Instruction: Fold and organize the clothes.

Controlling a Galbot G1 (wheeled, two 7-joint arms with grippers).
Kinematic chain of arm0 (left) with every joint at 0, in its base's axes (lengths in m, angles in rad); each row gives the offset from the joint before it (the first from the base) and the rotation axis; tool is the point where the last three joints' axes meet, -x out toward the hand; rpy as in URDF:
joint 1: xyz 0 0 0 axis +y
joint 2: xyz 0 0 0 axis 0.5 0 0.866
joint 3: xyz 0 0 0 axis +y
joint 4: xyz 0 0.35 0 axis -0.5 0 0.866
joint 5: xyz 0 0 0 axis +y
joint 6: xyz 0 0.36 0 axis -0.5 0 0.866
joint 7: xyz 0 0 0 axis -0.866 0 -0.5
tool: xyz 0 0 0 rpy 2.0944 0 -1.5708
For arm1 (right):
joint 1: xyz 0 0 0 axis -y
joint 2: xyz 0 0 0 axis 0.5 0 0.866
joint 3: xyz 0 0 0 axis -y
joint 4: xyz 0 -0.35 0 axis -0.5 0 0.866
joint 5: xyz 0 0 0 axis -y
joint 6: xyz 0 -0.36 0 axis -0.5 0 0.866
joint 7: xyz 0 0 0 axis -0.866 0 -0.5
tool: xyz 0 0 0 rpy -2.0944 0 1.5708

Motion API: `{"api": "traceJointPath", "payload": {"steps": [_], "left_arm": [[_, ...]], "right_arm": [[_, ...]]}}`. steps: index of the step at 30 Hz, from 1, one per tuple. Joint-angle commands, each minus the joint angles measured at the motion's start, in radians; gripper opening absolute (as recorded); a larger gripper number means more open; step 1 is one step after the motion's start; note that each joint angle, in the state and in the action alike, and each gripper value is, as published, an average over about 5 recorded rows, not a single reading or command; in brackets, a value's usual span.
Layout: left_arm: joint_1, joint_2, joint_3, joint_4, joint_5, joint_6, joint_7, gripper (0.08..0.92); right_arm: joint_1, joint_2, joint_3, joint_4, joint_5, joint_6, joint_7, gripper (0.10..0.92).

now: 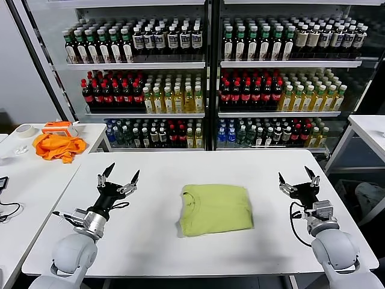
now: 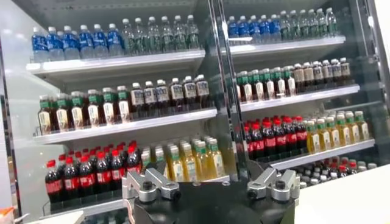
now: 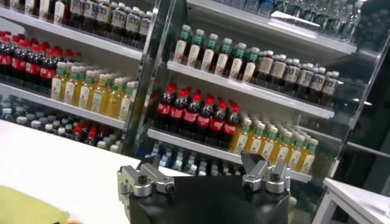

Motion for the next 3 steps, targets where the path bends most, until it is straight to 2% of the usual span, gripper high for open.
{"api": "traceJointPath", "payload": {"steps": [1,3], "left_arm": [[-0.020,-0.003,0.020,0.019,0.019,-0.025,-0.009,0.823],[-0.027,-0.003,0.023,0.027,0.019,-0.028,-0.009,0.823]], "right_arm": [[-0.019,-0.008,0.058,0.013,-0.007,0.009,-0.017,0.823],[-0.018,-0.012,0.064,0.011,-0.008,0.009,-0.019,0.823]]}}
